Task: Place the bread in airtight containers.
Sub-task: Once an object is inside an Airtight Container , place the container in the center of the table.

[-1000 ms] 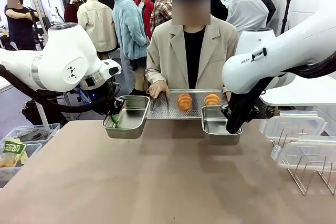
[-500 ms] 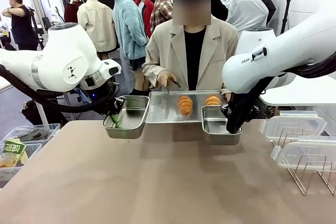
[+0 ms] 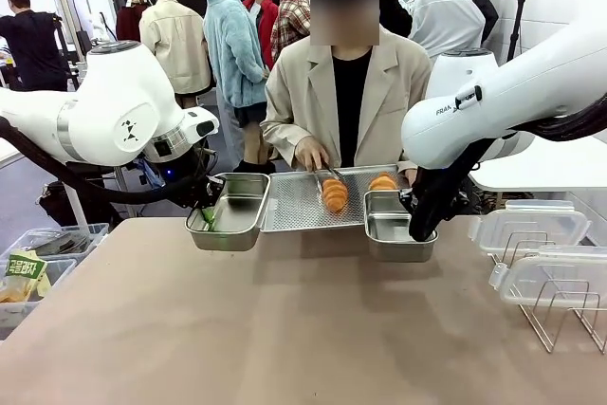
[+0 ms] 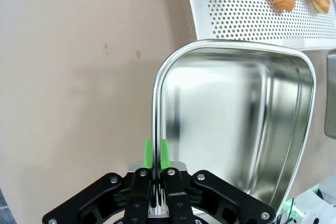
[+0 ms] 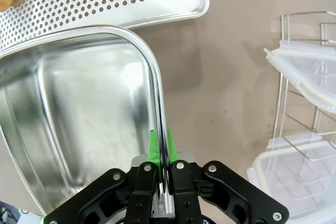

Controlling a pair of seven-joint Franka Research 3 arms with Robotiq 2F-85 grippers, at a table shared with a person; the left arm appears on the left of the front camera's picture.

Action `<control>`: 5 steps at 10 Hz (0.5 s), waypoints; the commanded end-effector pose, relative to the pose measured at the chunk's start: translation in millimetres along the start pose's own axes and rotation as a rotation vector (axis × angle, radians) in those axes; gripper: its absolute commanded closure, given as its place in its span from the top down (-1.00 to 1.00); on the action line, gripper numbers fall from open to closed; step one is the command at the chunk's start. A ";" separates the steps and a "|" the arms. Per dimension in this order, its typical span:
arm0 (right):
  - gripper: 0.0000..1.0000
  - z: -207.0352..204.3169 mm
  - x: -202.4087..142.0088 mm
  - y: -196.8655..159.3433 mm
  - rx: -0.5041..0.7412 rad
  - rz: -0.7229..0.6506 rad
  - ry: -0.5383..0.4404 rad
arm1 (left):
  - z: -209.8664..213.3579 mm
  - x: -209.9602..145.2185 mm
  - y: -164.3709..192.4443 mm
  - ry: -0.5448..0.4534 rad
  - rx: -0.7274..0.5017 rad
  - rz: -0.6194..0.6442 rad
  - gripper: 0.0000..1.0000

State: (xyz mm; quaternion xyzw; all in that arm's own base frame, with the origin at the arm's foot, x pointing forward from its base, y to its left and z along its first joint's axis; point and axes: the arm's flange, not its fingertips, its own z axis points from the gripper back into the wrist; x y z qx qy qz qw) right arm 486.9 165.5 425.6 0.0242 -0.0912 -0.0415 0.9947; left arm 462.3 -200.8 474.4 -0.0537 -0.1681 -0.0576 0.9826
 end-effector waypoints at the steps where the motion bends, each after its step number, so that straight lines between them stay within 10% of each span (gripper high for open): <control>1: -1.00 1.4 0.5 0.7 0.010 0.001 -0.024 | 0.9 1.3 0.7 -0.024 -0.005 -0.015 -1.00; 5: -1.00 1.4 0.5 0.7 0.010 0.001 -0.024 | 0.9 1.3 0.7 -0.024 -0.005 -0.015 -1.00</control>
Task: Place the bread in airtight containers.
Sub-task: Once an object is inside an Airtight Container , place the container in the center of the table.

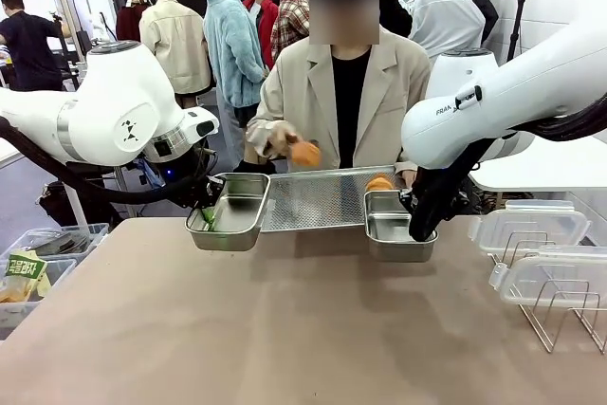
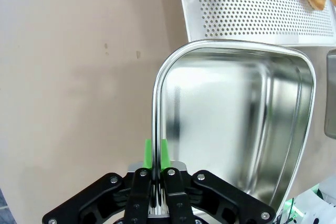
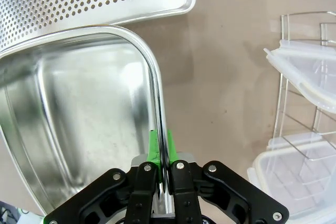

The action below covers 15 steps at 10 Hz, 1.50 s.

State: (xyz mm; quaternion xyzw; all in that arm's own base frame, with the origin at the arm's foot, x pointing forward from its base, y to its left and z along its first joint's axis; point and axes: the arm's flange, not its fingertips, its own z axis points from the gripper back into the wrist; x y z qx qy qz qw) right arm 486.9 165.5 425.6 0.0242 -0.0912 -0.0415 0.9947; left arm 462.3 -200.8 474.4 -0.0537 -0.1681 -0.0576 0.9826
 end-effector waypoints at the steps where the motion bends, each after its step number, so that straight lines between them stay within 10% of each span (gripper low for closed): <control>1: -1.00 1.4 0.5 0.7 0.010 0.001 -0.024 | 0.9 1.3 0.7 -0.024 -0.005 -0.015 -1.00; 15: -1.00 1.4 0.5 0.7 0.010 0.001 -0.024 | 0.9 1.3 0.7 -0.024 -0.005 -0.015 -1.00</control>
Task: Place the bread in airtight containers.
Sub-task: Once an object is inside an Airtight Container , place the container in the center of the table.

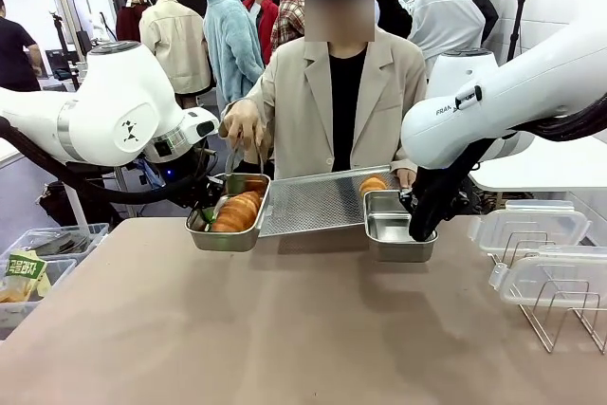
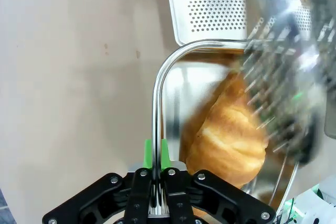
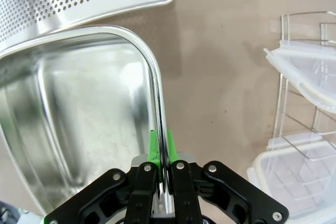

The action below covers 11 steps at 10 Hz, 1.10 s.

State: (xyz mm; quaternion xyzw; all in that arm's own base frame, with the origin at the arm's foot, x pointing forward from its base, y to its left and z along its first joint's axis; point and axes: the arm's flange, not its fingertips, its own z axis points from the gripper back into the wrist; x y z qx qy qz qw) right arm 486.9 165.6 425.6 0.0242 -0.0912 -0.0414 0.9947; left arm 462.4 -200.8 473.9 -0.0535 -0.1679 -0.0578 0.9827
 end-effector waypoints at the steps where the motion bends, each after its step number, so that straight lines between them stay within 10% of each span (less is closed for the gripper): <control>1: -1.00 1.4 0.5 0.6 0.010 0.001 -0.024 | 1.4 1.4 0.7 -0.025 -0.005 -0.014 -1.00; 11: -1.00 1.4 0.5 0.6 0.010 0.001 -0.024 | 1.4 1.4 0.7 -0.025 -0.005 -0.014 -1.00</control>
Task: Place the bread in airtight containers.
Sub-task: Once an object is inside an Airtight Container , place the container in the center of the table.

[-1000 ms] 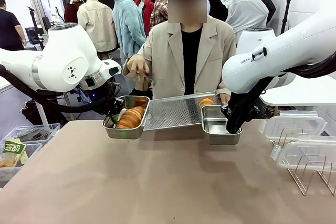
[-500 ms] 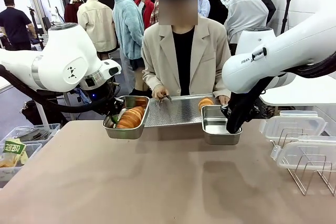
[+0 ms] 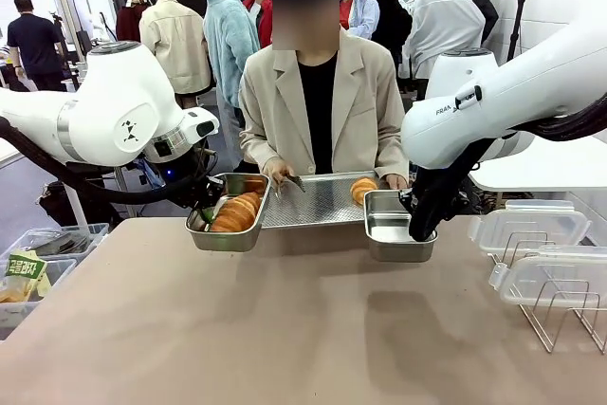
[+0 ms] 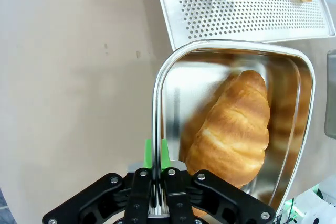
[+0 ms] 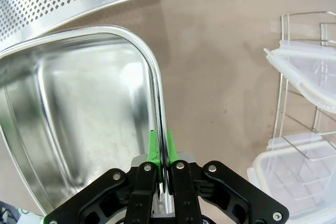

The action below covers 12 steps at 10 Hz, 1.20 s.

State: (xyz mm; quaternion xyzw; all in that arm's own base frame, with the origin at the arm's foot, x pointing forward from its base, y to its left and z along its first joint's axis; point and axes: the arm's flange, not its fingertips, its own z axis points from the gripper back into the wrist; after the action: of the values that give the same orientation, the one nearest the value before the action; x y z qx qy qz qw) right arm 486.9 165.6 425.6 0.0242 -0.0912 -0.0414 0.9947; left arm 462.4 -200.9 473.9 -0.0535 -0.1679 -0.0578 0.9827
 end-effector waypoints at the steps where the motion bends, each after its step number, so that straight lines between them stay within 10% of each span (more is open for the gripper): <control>1: -1.00 1.4 0.5 0.6 0.010 0.001 -0.024 | 1.4 1.4 0.7 -0.025 -0.005 -0.014 -1.00; 12: -1.00 1.4 0.5 0.6 0.010 0.001 -0.024 | -75.3 -57.5 68.8 0.006 -0.046 0.099 -1.00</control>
State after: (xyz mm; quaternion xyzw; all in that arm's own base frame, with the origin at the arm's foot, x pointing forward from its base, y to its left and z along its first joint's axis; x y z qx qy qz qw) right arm 486.9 165.5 425.9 0.0242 -0.0915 -0.0415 0.9946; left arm 445.4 -140.9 388.4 -0.0566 -0.1399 -0.0051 0.9885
